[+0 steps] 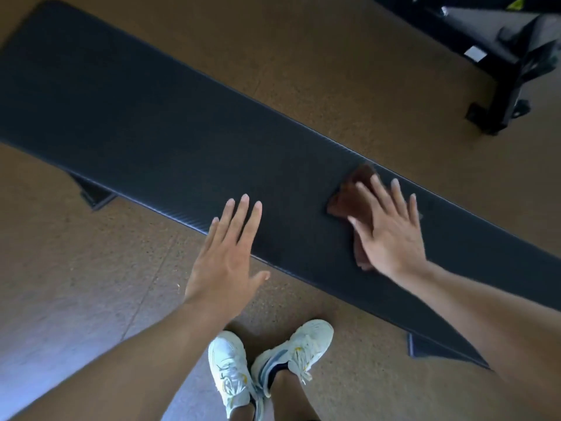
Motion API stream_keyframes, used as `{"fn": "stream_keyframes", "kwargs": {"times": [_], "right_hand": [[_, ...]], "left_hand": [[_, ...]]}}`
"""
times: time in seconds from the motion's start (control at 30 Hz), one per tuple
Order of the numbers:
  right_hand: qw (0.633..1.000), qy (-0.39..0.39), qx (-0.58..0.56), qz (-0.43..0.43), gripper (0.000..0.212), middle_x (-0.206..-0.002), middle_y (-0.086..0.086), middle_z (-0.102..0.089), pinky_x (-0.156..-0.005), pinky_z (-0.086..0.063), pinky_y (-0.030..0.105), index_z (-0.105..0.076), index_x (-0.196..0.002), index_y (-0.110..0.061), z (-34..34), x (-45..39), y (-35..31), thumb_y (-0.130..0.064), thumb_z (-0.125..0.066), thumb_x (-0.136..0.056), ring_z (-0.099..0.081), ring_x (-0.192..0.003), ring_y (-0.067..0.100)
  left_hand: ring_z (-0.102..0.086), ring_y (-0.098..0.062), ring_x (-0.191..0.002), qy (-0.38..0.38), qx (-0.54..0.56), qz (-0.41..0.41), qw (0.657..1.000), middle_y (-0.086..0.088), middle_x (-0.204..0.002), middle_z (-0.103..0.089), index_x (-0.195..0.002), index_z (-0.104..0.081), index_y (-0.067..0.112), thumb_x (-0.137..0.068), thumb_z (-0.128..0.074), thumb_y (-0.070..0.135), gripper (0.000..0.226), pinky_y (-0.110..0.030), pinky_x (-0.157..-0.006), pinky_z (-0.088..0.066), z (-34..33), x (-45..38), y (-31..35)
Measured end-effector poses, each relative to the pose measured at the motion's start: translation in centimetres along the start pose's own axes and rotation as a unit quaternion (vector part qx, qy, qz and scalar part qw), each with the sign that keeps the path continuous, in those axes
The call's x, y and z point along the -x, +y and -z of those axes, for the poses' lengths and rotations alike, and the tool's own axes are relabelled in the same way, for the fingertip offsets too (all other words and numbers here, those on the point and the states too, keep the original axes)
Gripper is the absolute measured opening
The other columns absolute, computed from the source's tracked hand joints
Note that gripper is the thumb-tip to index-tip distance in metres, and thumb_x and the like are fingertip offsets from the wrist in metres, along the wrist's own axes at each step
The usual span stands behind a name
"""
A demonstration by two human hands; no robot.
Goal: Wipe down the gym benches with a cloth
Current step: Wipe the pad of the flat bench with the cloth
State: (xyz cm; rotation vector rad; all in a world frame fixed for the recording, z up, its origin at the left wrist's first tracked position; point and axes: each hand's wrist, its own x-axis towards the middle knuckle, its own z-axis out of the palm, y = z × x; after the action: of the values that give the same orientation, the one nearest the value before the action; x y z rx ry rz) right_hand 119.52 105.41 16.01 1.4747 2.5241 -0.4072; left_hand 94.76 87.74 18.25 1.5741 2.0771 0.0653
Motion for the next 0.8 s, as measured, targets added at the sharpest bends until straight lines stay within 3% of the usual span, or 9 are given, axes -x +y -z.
{"fn": "stream_keyframes", "kwargs": {"times": [0.1, 0.2, 0.3, 0.4, 0.5, 0.57, 0.63, 0.7, 0.8], "right_hand": [[0.98, 0.021, -0.116, -0.161, 0.061, -0.176, -0.01, -0.007, -0.131, 0.003, 0.053, -0.018, -0.165, -0.037, 1.1, -7.2, -5.3, -0.055, -0.032, -0.109, 0.002, -0.163, 0.023], [0.968, 0.036, -0.152, -0.196, 0.061, -0.176, -0.012, -0.008, -0.131, 0.004, 0.052, -0.02, -0.165, -0.035, 0.7, -10.2, -11.9, -0.053, -0.034, -0.109, 0.002, -0.163, 0.022], [0.993, 0.043, -0.105, -0.031, 0.061, -0.175, -0.011, -0.018, -0.131, -0.002, 0.052, -0.028, -0.163, -0.036, -1.0, -8.5, -17.0, -0.053, -0.043, -0.106, -0.008, -0.163, 0.024], [0.98, 0.029, -0.04, 0.191, 0.058, -0.17, -0.008, -0.032, -0.13, -0.013, 0.053, -0.04, -0.159, -0.033, -2.7, -4.2, -17.7, -0.048, -0.052, -0.104, -0.022, -0.16, 0.027], [0.972, -0.007, -0.008, 0.237, 0.06, -0.171, -0.01, -0.029, -0.132, -0.012, 0.049, -0.038, -0.16, -0.033, -3.8, 1.0, -13.8, -0.042, -0.057, -0.103, -0.018, -0.162, 0.022], [0.978, -0.019, -0.003, 0.206, 0.065, -0.171, -0.01, -0.027, -0.132, -0.014, 0.049, -0.037, -0.16, -0.033, -4.2, 4.9, -9.8, -0.039, -0.061, -0.101, -0.016, -0.162, 0.02], [0.991, -0.026, -0.004, 0.13, 0.068, -0.172, -0.011, -0.025, -0.131, -0.017, 0.051, -0.032, -0.162, -0.035, -4.5, 8.9, -5.7, -0.038, -0.061, -0.1, -0.014, -0.162, 0.018], [0.999, -0.037, -0.033, 0.001, 0.064, -0.172, -0.014, -0.019, -0.131, -0.017, 0.051, -0.026, -0.163, -0.037, -3.9, 12.0, -2.8, -0.039, -0.052, -0.104, -0.011, -0.163, 0.017], [0.981, -0.04, -0.084, -0.171, 0.06, -0.173, -0.015, -0.013, -0.132, -0.01, 0.05, -0.023, -0.164, -0.038, -2.2, 12.5, -0.4, -0.053, -0.03, -0.106, -0.007, -0.163, 0.019]], "left_hand": [[0.029, -0.011, -0.153, 0.016, 0.04, 0.05, 0.998, 0.006, -0.168, 0.03, -0.156, 0.03, 0.029, -0.092, -0.068, 0.046, 0.118, -0.037, -0.126, 0.005, -2.4, 5.4, -3.3], [0.02, -0.012, -0.157, 0.014, 0.067, 0.1, 0.993, 0.005, -0.171, 0.018, -0.161, 0.019, 0.027, -0.089, -0.073, 0.04, 0.118, -0.043, -0.127, -0.004, -3.9, 9.3, -6.2], [0.022, -0.01, -0.156, 0.001, 0.09, 0.129, 0.988, 0.006, -0.171, 0.018, -0.16, 0.019, 0.029, -0.091, -0.067, 0.045, 0.112, -0.044, -0.128, -0.006, -4.1, 11.0, -7.2], [0.028, -0.006, -0.153, -0.003, 0.101, 0.126, 0.987, 0.007, -0.17, 0.023, -0.159, 0.022, 0.028, -0.092, -0.066, 0.042, 0.112, -0.039, -0.128, 0.0, -3.5, 10.8, -6.5], [0.029, -0.008, -0.153, -0.007, 0.096, 0.117, 0.988, 0.004, -0.17, 0.024, -0.16, 0.021, 0.025, -0.092, -0.069, 0.035, 0.114, -0.04, -0.129, 0.0, -2.6, 9.8, -4.8], [0.028, -0.009, -0.153, -0.001, 0.102, 0.097, 0.99, 0.005, -0.17, 0.023, -0.161, 0.018, 0.025, -0.092, -0.067, 0.034, 0.11, -0.036, -0.127, 0.004, -1.6, 9.0, -3.2], [0.038, -0.004, -0.148, 0.0, 0.105, 0.066, 0.992, 0.01, -0.165, 0.034, -0.158, 0.024, 0.027, -0.097, -0.06, 0.036, 0.105, -0.027, -0.119, 0.019, -0.8, 8.3, -1.4], [0.042, -0.001, -0.144, -0.002, 0.122, 0.049, 0.991, 0.014, -0.162, 0.038, -0.157, 0.026, 0.029, -0.1, -0.055, 0.036, 0.099, -0.021, -0.111, 0.026, 0.1, 7.8, 0.1], [0.038, -0.001, -0.147, 0.008, 0.146, 0.024, 0.989, 0.015, -0.164, 0.034, -0.158, 0.022, 0.03, -0.102, -0.053, 0.035, 0.094, -0.023, -0.116, 0.021, 0.6, 7.7, 1.7]]}}
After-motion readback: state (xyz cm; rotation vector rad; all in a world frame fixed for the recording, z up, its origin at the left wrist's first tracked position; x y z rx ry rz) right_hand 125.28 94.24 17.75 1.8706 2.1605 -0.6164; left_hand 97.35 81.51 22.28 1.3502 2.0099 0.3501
